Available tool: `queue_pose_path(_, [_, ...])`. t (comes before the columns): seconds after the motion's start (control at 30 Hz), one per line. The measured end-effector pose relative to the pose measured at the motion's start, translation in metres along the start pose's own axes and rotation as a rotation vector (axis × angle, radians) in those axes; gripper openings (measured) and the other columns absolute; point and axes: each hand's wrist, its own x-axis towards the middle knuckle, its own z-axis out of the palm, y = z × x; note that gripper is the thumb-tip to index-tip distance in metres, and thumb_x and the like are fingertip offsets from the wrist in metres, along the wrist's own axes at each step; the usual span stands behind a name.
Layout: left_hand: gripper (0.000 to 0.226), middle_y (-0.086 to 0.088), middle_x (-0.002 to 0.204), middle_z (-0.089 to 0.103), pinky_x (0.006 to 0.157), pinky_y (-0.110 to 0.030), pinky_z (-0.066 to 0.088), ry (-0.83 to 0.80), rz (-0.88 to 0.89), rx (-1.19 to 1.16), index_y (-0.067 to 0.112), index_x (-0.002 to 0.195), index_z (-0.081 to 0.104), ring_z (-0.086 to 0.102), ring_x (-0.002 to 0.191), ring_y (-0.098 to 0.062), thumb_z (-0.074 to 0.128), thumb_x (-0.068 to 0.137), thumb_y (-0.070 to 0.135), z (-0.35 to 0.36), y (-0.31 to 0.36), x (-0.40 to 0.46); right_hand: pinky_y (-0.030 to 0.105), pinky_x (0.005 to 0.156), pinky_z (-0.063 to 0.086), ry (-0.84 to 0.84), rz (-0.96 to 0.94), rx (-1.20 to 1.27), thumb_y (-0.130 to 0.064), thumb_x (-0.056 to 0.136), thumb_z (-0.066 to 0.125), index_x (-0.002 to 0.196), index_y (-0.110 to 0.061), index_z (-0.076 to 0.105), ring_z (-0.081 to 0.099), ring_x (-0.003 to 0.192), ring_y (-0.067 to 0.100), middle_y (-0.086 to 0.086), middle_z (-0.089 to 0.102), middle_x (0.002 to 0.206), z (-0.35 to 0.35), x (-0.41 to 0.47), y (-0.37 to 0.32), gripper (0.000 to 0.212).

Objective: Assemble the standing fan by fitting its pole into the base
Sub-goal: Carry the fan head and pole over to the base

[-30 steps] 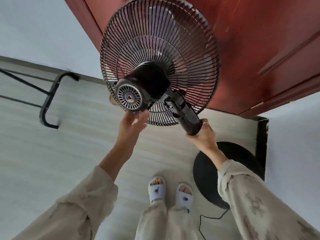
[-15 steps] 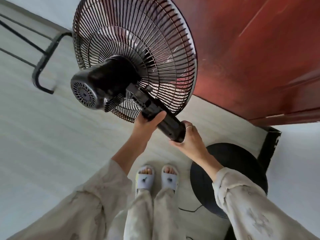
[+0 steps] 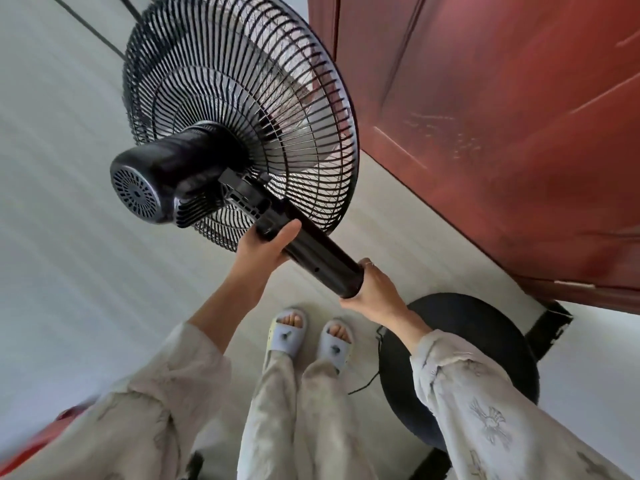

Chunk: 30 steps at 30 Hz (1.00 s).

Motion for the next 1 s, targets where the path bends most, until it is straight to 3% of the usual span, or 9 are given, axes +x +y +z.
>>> queue_pose_path(0.3, [0.035,-0.009,0.105,0.071,0.075,-0.028,0.057,0.227,0.08,-0.23,0.009,0.109,0.062,0.068,0.097,-0.019,0.068,0.081,0.029,-0.105,0.062,-0.093,0.043,0.088,0.049,-0.119,-0.132,-0.211,-0.028,0.064,0.078,0.119,-0.005,0.044,0.058,0.105,0.034,0.017,0.06,0.113,-0.009,-0.068,-0.146,0.068])
queue_pose_path(0.37, [0.029,-0.004,0.096,0.072,0.067,-0.025,0.057,0.261,0.104,-0.323,0.011,0.106,0.062,0.069,0.091,-0.017,0.066,0.083,0.029,-0.133,0.074,-0.112,0.042,0.088,0.049,-0.133,-0.151,-0.258,-0.03,0.064,0.077,0.119,-0.008,0.044,0.058,0.105,0.033,0.015,0.06,0.113,-0.005,-0.082,-0.182,0.068])
queue_pose_path(0.5, [0.024,0.001,0.096,0.069,0.07,-0.03,0.056,0.324,0.137,-0.459,0.019,0.106,0.056,0.067,0.088,-0.014,0.061,0.087,0.031,-0.189,0.085,-0.146,0.039,0.08,0.053,-0.171,-0.201,-0.352,-0.036,0.06,0.072,0.111,-0.014,0.045,0.062,0.095,0.031,0.009,0.064,0.104,0.011,-0.108,-0.253,0.061])
queue_pose_path(0.67, [0.032,-0.003,0.111,0.061,0.076,-0.04,0.056,0.384,0.11,-0.573,0.015,0.112,0.046,0.061,0.104,-0.021,0.062,0.087,0.025,-0.265,0.083,-0.181,0.036,0.072,0.052,-0.222,-0.299,-0.532,-0.04,0.06,0.074,0.109,-0.013,0.045,0.063,0.091,0.032,0.01,0.066,0.102,0.061,-0.13,-0.351,0.063])
queue_pose_path(0.77, [0.04,-0.011,0.113,0.062,0.067,-0.036,0.056,0.411,0.091,-0.632,0.008,0.12,0.046,0.063,0.095,-0.024,0.062,0.087,0.023,-0.34,0.086,-0.193,0.034,0.07,0.05,-0.253,-0.348,-0.592,-0.041,0.062,0.073,0.109,-0.012,0.046,0.063,0.091,0.031,0.011,0.066,0.103,0.105,-0.141,-0.409,0.062])
queue_pose_path(0.87, [0.039,-0.008,0.107,0.065,0.066,-0.037,0.058,0.44,0.108,-0.692,0.009,0.12,0.046,0.066,0.089,-0.021,0.062,0.087,0.024,-0.403,0.091,-0.198,0.037,0.073,0.052,-0.29,-0.407,-0.641,-0.041,0.062,0.072,0.111,-0.012,0.047,0.063,0.091,0.03,0.01,0.066,0.103,0.141,-0.14,-0.462,0.062])
queue_pose_path(1.0, [0.024,-0.007,0.101,0.066,0.063,-0.038,0.058,0.481,0.145,-0.74,0.014,0.107,0.053,0.067,0.089,-0.023,0.063,0.086,0.023,-0.475,0.103,-0.198,0.036,0.072,0.053,-0.358,-0.47,-0.696,-0.04,0.064,0.072,0.112,-0.013,0.047,0.062,0.088,0.026,0.008,0.065,0.102,0.18,-0.13,-0.53,0.061])
